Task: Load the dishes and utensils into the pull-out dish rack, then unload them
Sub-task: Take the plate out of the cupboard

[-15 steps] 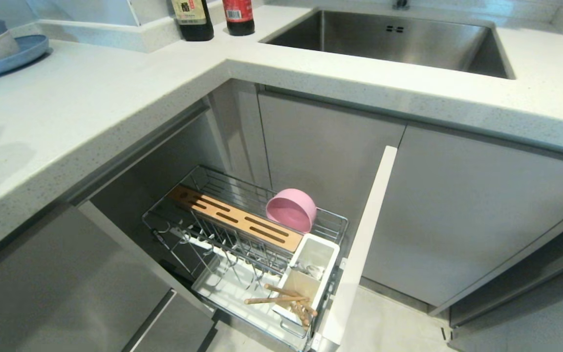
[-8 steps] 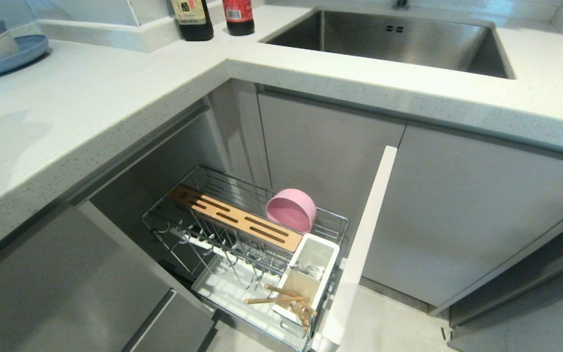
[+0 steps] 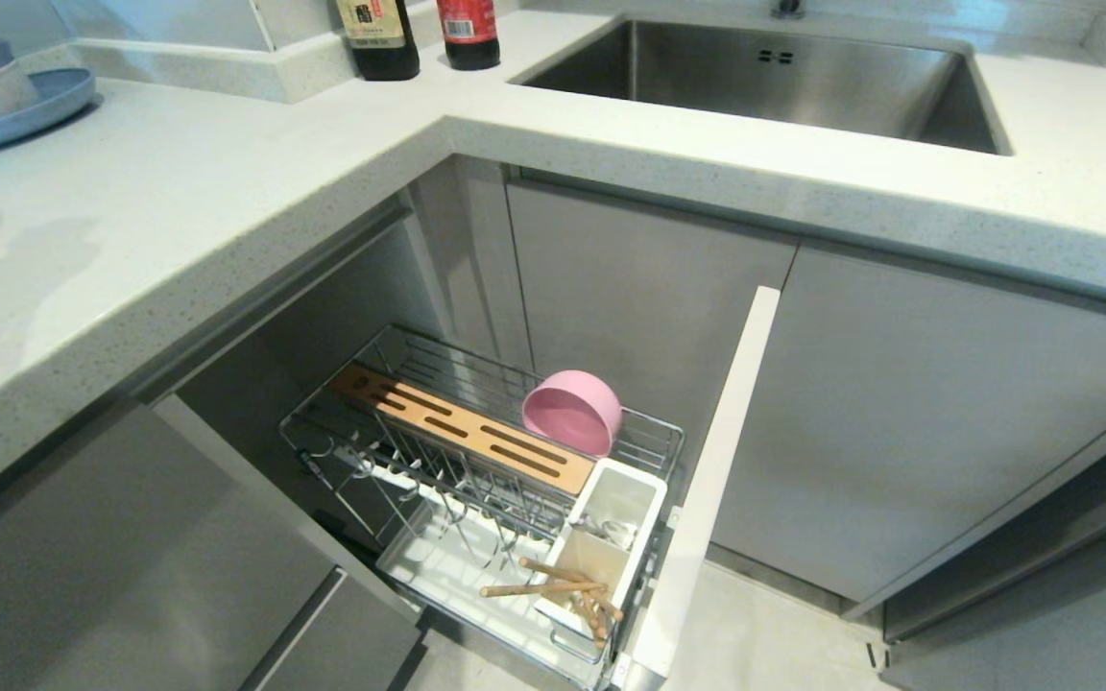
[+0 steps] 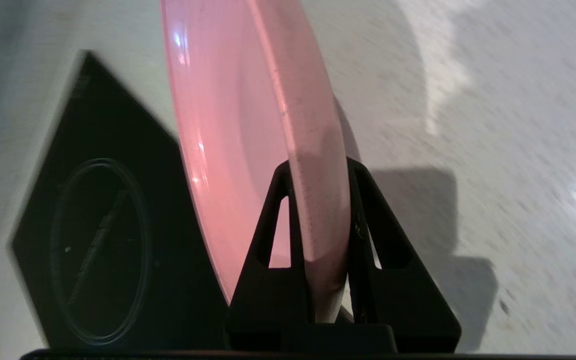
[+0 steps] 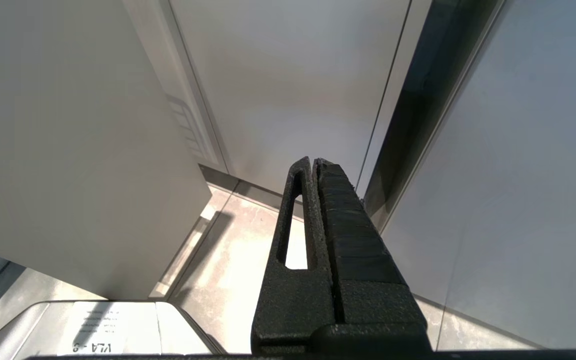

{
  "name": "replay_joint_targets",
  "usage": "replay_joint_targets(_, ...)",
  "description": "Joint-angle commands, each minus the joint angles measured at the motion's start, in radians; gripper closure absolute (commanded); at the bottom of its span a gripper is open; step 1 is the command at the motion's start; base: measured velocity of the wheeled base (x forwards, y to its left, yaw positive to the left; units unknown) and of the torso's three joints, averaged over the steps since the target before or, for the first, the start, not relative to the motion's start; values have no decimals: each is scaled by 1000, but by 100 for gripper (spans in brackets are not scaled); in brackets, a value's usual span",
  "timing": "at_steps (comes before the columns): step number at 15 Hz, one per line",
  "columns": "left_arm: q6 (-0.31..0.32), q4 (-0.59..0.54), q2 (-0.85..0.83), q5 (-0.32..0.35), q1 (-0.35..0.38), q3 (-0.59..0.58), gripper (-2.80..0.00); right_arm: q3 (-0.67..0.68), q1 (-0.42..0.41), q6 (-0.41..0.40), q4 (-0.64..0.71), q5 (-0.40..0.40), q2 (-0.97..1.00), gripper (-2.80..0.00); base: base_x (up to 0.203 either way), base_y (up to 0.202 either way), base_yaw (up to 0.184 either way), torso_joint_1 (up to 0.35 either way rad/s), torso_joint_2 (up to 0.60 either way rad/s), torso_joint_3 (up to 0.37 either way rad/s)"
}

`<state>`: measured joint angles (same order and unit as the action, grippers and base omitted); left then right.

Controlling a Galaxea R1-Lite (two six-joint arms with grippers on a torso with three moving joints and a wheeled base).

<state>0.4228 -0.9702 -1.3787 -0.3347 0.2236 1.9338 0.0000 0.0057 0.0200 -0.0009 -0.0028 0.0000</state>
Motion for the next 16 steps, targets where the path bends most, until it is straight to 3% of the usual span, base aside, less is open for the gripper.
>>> replay_joint_targets(1, 5, -30, -5, 22, 0, -1, 0, 2, 0, 0, -1, 1, 0, 0, 0, 0, 0, 0, 0, 0)
replay_joint_targets(6, 73, -45, -37, 20, -31, -2, 0, 2, 0, 0, -1, 0, 0, 0, 0, 0, 0, 0, 0, 0)
replay_joint_targets(16, 80, -133, -85, 29, -106, -10, 0, 2, 0, 0, -1, 0, 0, 0, 0, 0, 0, 0, 0, 0)
